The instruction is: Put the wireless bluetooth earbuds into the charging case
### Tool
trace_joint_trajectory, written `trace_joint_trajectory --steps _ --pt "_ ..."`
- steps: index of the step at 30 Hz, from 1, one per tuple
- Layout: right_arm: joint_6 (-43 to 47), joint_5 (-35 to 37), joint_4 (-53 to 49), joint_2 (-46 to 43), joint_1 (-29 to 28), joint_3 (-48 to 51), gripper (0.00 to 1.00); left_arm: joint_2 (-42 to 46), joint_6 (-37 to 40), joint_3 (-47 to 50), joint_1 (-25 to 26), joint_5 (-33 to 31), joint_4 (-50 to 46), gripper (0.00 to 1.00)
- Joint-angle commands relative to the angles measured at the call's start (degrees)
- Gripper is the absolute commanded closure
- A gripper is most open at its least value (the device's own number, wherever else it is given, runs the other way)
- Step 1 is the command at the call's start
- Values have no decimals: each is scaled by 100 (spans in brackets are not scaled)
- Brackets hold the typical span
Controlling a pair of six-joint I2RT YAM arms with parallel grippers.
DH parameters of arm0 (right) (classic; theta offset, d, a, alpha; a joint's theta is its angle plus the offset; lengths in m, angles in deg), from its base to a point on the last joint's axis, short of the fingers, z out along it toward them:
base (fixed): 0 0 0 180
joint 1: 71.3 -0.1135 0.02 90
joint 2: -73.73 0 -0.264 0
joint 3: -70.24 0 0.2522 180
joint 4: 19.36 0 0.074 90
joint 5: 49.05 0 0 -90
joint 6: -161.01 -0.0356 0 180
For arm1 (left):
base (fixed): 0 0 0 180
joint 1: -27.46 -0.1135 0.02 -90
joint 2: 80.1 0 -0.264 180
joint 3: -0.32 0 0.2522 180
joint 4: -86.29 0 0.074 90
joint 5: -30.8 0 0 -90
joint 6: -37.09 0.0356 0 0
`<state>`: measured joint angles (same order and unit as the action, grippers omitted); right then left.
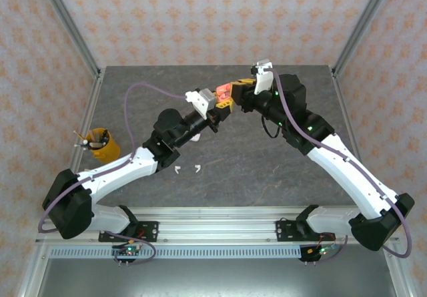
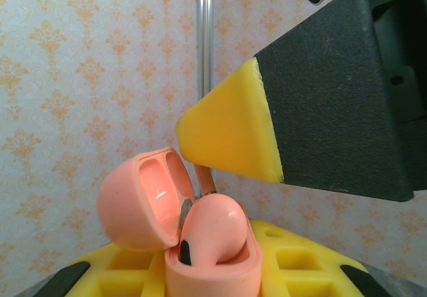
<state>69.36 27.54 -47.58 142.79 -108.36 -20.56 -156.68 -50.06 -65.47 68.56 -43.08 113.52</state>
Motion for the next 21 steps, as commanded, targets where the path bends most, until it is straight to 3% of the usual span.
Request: trace_joint_trajectory --steps 1,21 --pt "-72 -177 132 -74 23 53 75 -15 -59 -214 -50 54 313 100" --pt "355 -616 -152 -102 23 233 77 -14 -57 -292 -50 43 339 100"
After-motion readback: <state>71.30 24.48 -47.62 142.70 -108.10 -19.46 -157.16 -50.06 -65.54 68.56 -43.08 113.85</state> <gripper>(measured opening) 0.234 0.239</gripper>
